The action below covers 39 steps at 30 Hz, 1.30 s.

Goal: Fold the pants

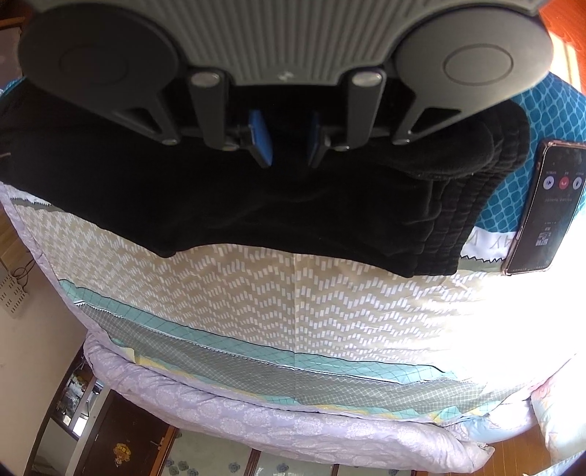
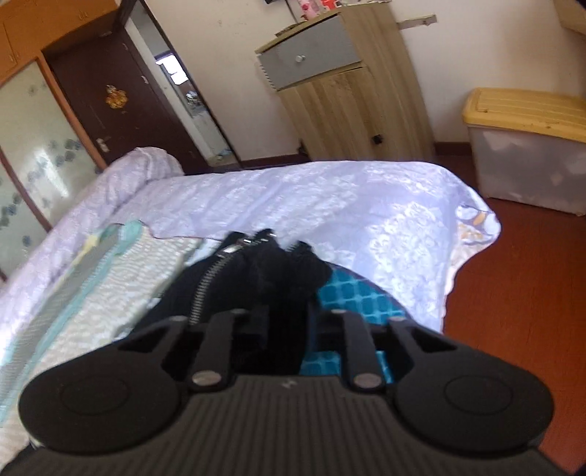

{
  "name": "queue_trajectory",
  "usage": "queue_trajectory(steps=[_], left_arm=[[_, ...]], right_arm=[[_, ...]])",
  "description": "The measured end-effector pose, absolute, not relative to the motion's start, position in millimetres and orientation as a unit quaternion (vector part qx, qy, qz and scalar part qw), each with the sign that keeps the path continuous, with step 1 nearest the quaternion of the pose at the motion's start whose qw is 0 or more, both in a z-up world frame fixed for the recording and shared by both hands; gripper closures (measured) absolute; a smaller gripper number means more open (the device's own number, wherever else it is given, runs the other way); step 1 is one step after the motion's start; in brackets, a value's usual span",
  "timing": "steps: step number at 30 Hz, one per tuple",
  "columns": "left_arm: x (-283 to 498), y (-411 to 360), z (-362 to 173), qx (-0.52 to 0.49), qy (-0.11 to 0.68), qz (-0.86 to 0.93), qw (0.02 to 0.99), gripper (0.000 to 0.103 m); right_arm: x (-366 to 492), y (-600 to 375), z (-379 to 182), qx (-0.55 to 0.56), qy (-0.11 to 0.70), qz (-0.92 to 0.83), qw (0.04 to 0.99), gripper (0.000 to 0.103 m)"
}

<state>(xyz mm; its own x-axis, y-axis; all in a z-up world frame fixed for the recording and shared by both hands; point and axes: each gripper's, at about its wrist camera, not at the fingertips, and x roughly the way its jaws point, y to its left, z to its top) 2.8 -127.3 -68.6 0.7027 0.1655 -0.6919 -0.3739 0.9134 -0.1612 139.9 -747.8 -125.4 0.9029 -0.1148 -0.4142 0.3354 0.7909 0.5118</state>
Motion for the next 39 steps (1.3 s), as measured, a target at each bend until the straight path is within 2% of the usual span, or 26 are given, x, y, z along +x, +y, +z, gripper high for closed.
queue_trajectory(steps=[6, 9, 11, 14, 17, 18, 19, 20, 21, 26, 30, 32, 34, 36, 38, 39], left_arm=[[-5.1, -124.4, -67.0, -0.158, 0.345, 0.142, 0.914, 0.08], [-9.1, -123.0, -67.9, -0.162, 0.343, 0.139, 0.915, 0.08], [-11.5, -121.2, -69.7, -0.166, 0.343, 0.136, 0.914, 0.08], [-16.7, -116.7, -72.4, -0.174, 0.341, 0.133, 0.914, 0.08], [-27.5, -111.1, -69.5, -0.179, 0.33, 0.127, 0.918, 0.08], [-32.2, -108.8, -67.2, -0.178, 0.323, 0.125, 0.921, 0.079], [-38.6, -105.8, -63.6, -0.179, 0.313, 0.122, 0.925, 0.078], [-45.7, -102.2, -60.6, -0.182, 0.302, 0.118, 0.928, 0.075], [-54.4, -97.7, -56.6, -0.189, 0.288, 0.11, 0.932, 0.071], [-89.3, -78.0, -48.0, -0.213, 0.245, 0.122, 0.938, 0.067], [-107.6, -56.1, -52.7, -0.244, 0.24, 0.159, 0.926, 0.065], [-114.9, -47.6, -56.2, -0.257, 0.241, 0.172, 0.92, 0.065], [-123.1, -37.2, -59.9, -0.281, 0.24, 0.178, 0.912, 0.062], [-131.6, -28.5, -65.1, -0.306, 0.237, 0.183, 0.904, 0.046], [-135.8, -20.7, -72.9, -0.34, 0.231, 0.172, 0.895, 0.042], [-135.2, -15.7, -78.1, -0.367, 0.229, 0.158, 0.888, 0.035]], right_arm=[[117.6, -683.3, -76.4, 0.23, 0.143, -0.017, 0.963, 0.093], [102.2, -632.8, -59.9, 0.149, 0.134, 0.089, 0.976, 0.093], [94.3, -597.6, -61.6, 0.09, 0.15, 0.168, 0.97, 0.093], [97.4, -550.7, -90.4, 0.04, 0.233, 0.273, 0.932, 0.092], [98.2, -514.0, -118.8, -0.026, 0.295, 0.292, 0.91, 0.08], [93.5, -510.6, -119.0, -0.042, 0.284, 0.286, 0.914, 0.073], [89.0, -511.2, -114.0, -0.045, 0.275, 0.3, 0.912, 0.057], [86.6, -515.7, -107.4, -0.031, 0.269, 0.317, 0.909, 0.054], [84.8, -520.2, -99.3, -0.015, 0.261, 0.33, 0.907, 0.055], [83.9, -524.3, -71.8, 0.054, 0.223, 0.345, 0.91, 0.056], [109.9, -512.3, -85.0, 0.098, 0.257, 0.315, 0.909, 0.074], [119.8, -487.8, -110.0, 0.056, 0.324, 0.282, 0.901, 0.074], [106.2, -469.8, -114.9, -0.004, 0.305, 0.267, 0.914, 0.07], [100.3, -458.4, -103.7, -0.022, 0.299, 0.266, 0.916, 0.069], [93.1, -458.4, -85.5, 0.015, 0.26, 0.302, 0.917, 0.069], [90.9, -454.7, -77.5, 0.03, 0.248, 0.317, 0.915, 0.069]])
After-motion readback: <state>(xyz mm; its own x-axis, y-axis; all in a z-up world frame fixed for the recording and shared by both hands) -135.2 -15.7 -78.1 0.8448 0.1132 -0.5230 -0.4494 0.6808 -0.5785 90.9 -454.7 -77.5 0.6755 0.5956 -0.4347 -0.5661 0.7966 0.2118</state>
